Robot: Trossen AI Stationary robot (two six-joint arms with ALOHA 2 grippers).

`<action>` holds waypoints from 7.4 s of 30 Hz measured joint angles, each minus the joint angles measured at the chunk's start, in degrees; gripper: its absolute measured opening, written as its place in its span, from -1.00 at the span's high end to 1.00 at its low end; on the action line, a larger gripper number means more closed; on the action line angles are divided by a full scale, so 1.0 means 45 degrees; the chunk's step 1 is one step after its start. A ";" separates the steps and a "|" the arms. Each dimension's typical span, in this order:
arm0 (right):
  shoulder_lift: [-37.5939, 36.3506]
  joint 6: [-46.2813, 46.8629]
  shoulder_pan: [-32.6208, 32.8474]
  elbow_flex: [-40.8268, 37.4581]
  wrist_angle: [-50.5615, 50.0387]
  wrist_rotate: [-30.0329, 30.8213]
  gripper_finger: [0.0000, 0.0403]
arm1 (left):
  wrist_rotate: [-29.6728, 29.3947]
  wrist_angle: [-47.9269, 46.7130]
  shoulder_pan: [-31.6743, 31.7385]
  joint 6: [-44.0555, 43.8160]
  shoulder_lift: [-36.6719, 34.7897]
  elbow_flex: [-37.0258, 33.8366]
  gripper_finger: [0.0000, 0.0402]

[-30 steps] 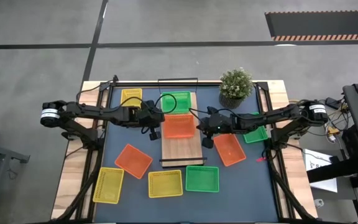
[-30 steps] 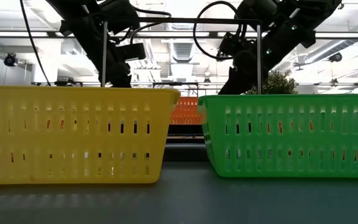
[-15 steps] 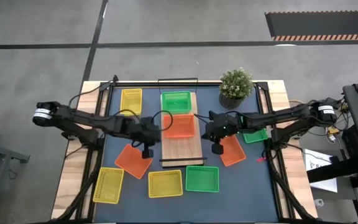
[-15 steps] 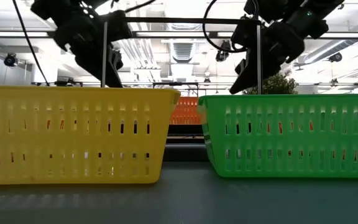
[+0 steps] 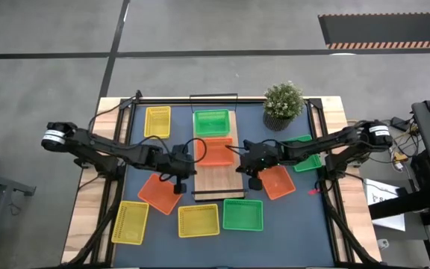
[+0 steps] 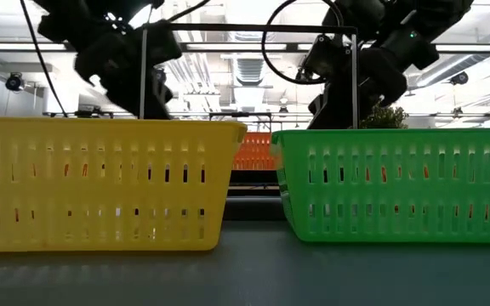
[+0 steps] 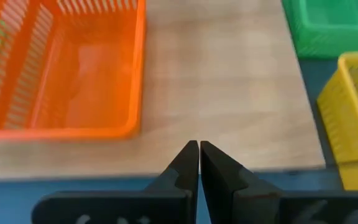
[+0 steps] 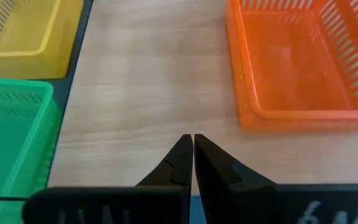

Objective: Stack baskets on shelf by color
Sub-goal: Put the top left orange bin on the shelf, then stack the left orange bin on top of the orange bin on the shelf

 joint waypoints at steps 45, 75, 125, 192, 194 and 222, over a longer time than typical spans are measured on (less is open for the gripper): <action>-0.0282 -0.1756 -0.0525 0.0015 0.1743 0.1112 0.96 | -0.2439 0.0355 -0.0340 -0.1780 0.0090 -0.0330 1.00; -0.0415 -0.1734 -0.0491 0.0015 0.1408 0.1103 0.96 | -0.2421 0.0355 -0.0413 -0.1800 0.0105 -0.0343 1.00; -0.4558 0.0175 0.4177 0.0005 -0.1793 0.4104 0.96 | 0.2681 -0.8456 -0.6314 -0.5327 0.1158 0.2678 0.54; -0.4592 -0.0494 0.4167 -0.0248 -0.1885 0.4133 0.96 | -0.4832 -1.0597 -0.2277 0.0011 0.2747 1.0678 1.00; -0.4592 -0.0630 0.4167 -0.0252 -0.1890 0.4133 0.96 | -0.4660 -1.0090 -0.2006 0.0067 0.2909 1.0648 1.00; -0.4592 -0.0476 0.4167 -0.0277 -0.2089 0.4129 0.96 | -0.3241 -0.8751 0.0481 -0.0082 0.5866 1.0542 1.00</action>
